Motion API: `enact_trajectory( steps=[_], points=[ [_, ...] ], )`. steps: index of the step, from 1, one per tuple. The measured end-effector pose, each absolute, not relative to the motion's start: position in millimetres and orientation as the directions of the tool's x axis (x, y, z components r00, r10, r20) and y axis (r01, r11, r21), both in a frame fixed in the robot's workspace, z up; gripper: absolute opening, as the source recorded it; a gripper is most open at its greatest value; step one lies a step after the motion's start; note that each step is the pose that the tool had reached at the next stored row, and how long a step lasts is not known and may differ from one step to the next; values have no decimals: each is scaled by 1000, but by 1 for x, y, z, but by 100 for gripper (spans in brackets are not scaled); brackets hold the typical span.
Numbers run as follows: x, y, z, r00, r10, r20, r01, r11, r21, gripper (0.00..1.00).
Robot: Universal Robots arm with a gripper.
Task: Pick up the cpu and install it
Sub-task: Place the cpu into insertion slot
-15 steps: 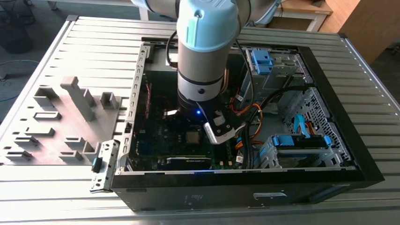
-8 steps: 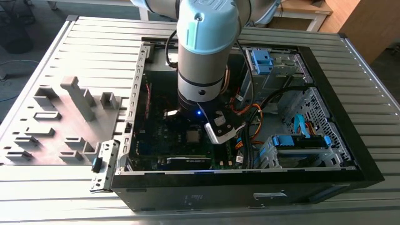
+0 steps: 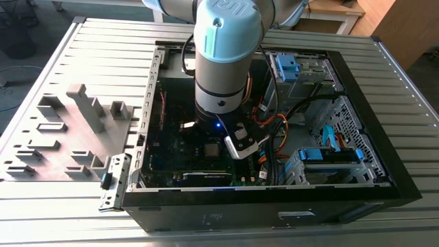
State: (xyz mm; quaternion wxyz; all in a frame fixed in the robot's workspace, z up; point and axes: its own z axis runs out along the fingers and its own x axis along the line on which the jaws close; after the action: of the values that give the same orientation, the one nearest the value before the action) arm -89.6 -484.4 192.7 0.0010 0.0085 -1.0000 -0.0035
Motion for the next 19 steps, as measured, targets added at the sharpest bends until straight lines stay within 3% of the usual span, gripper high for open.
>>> enact_trajectory(
  steps=[19],
  points=[
    [-92,-484,188,-1000,-17,-5,-17,1000,7,47]
  ],
)
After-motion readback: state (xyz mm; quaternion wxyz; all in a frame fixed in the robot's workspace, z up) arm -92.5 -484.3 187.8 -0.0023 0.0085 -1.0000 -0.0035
